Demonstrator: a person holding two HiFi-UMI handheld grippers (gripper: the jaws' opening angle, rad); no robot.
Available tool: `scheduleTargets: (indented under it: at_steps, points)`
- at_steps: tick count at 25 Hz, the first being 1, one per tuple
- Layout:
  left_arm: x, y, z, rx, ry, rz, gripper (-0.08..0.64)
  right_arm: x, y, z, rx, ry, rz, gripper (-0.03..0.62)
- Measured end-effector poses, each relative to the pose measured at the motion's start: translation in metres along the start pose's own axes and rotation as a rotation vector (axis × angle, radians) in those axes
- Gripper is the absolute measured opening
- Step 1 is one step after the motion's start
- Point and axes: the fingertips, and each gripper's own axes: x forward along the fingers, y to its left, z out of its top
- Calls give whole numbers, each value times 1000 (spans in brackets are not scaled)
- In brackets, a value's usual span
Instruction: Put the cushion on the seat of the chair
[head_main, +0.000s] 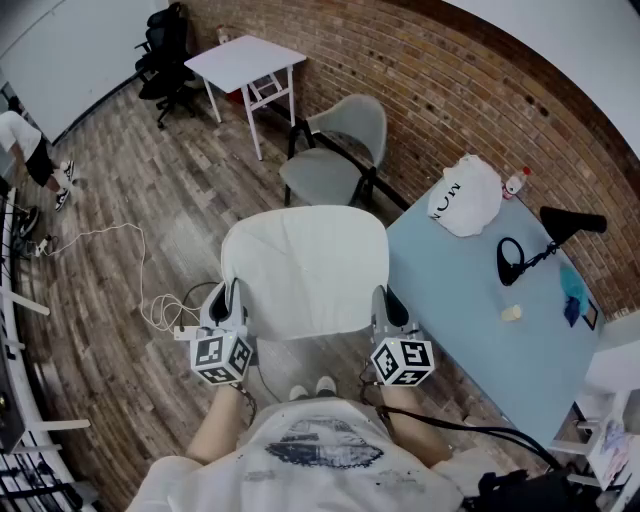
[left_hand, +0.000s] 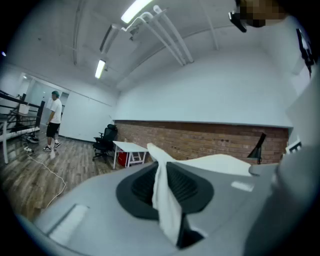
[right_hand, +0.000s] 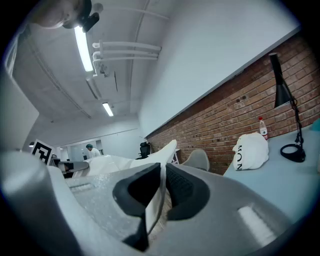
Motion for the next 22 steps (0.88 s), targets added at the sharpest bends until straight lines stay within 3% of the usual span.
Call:
scheduleTargets:
  at_steps: [22]
  points:
    - [13, 10, -6, -10, -8, 48, 38, 24, -8, -4, -17, 30, 52, 32]
